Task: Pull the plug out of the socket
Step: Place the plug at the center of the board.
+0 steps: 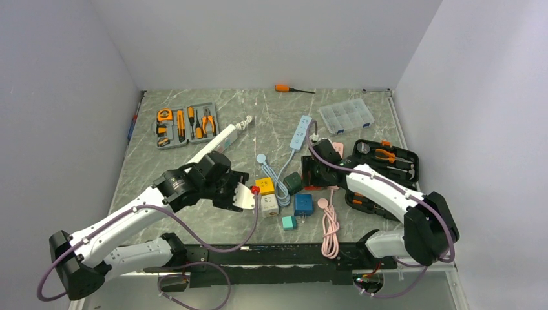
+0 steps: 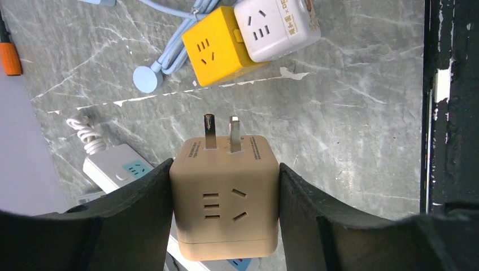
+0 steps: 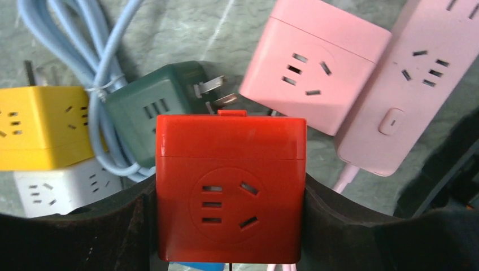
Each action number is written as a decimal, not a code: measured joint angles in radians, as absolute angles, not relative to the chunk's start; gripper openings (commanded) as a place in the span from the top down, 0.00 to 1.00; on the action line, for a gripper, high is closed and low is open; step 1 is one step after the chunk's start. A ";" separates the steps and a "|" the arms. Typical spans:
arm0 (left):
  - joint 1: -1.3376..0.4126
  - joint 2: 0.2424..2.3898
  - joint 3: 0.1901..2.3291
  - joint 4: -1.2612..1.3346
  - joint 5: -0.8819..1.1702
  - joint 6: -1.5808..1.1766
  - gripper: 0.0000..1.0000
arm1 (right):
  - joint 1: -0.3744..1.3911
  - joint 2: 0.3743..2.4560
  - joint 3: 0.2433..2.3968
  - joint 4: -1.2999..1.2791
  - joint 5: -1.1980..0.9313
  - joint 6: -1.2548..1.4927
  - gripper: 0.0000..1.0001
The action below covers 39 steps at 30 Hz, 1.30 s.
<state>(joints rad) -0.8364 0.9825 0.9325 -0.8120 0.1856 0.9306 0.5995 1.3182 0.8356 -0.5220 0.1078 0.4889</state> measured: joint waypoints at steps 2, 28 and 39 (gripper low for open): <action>-0.856 0.992 0.945 -0.812 0.175 0.916 1.00 | 0.583 1.319 0.820 -0.516 0.112 0.498 1.00; -1.060 1.098 1.078 -0.776 0.153 0.817 1.00 | 0.534 1.370 0.693 -0.405 0.119 0.511 0.14; -1.185 1.379 1.325 -0.767 0.161 0.781 1.00 | 0.514 1.226 0.924 -0.529 0.128 0.501 0.00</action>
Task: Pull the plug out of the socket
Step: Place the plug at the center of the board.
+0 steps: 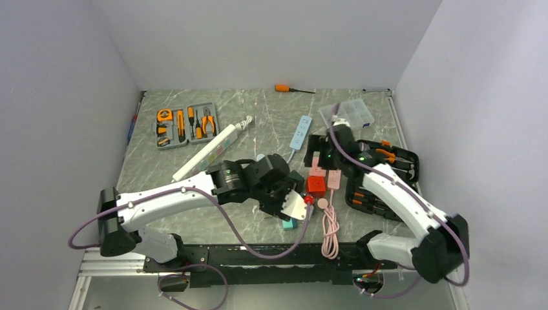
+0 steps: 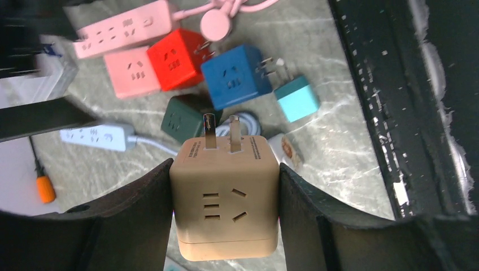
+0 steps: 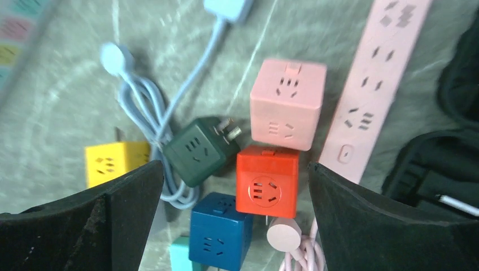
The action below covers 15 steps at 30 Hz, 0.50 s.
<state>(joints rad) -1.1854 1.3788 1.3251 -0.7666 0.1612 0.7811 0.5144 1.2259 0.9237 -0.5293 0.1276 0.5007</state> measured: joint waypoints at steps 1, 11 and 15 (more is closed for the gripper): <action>-1.200 1.398 1.335 -0.767 0.163 0.778 1.00 | 0.500 1.189 0.942 -0.540 0.134 0.500 0.00; -1.315 1.633 1.462 -0.768 0.216 0.811 1.00 | 0.370 1.034 1.053 -0.607 0.164 0.498 0.00; -1.319 1.747 1.547 -0.760 0.234 0.817 1.00 | 0.340 1.033 1.010 -0.624 0.156 0.502 0.00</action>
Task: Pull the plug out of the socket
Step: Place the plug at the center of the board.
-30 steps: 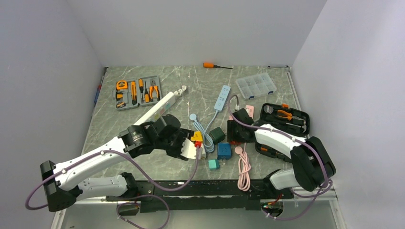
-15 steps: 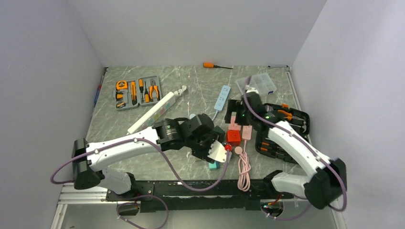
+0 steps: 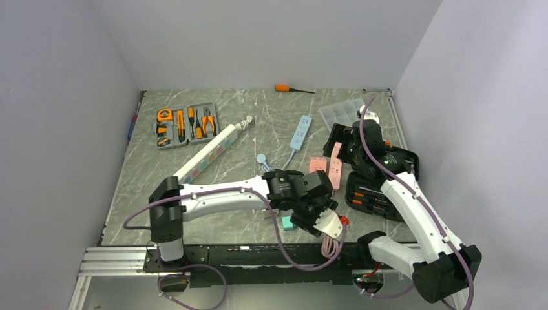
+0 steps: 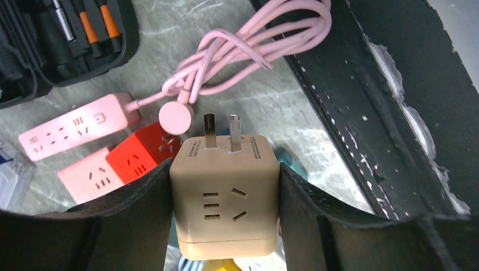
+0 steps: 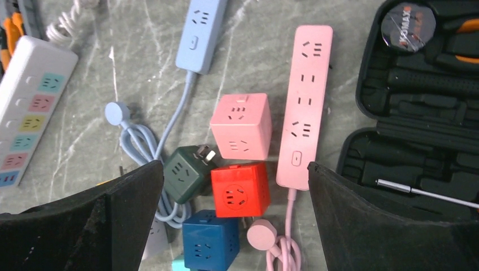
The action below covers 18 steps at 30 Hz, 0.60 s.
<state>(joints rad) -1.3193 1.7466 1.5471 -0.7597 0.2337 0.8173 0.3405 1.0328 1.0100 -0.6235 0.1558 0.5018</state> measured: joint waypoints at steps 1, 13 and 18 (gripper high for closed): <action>-1.320 1.774 1.561 -0.753 0.239 0.814 1.00 | 0.332 1.033 1.000 -0.626 0.153 0.502 0.00; -1.376 1.966 1.581 -0.666 0.188 0.769 0.94 | 0.279 1.013 0.933 -0.623 0.120 0.506 0.00; -1.371 2.023 1.576 -0.603 0.123 0.749 0.54 | 0.277 1.000 0.929 -0.607 0.101 0.509 0.00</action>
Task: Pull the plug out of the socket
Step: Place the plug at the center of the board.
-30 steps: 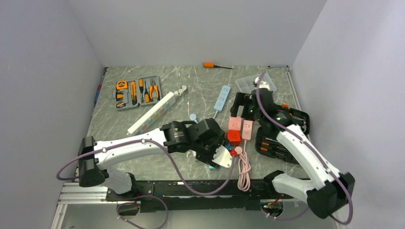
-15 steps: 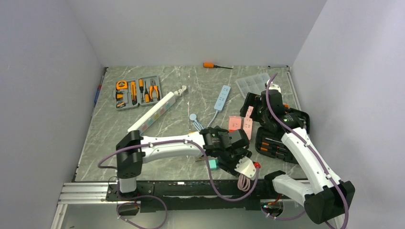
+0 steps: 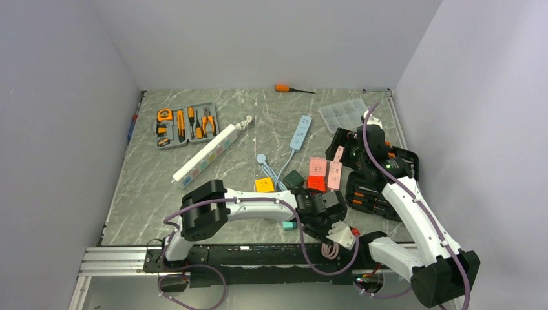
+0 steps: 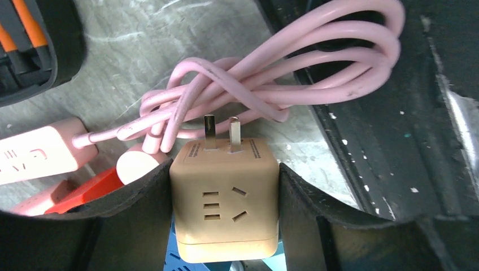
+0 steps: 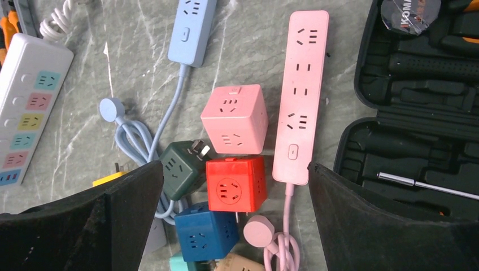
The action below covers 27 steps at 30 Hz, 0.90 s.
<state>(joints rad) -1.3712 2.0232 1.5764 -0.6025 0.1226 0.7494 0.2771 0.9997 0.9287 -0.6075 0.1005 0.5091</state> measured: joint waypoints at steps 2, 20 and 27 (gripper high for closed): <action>-1.365 2.028 1.570 -0.582 0.099 0.739 0.21 | 0.277 0.997 0.926 -0.601 0.095 0.509 0.00; -1.262 1.880 1.822 -0.886 0.139 0.586 0.01 | 0.283 1.013 0.914 -0.589 0.067 0.509 0.00; -1.040 1.622 2.015 -1.150 0.217 0.544 0.01 | 0.404 1.105 0.976 -0.590 0.096 0.506 0.00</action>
<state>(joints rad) -1.0401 1.6218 2.0148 -1.1496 0.2173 0.5442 0.4038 1.1053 0.9764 -0.5896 0.0963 0.5056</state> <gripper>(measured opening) 0.994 0.997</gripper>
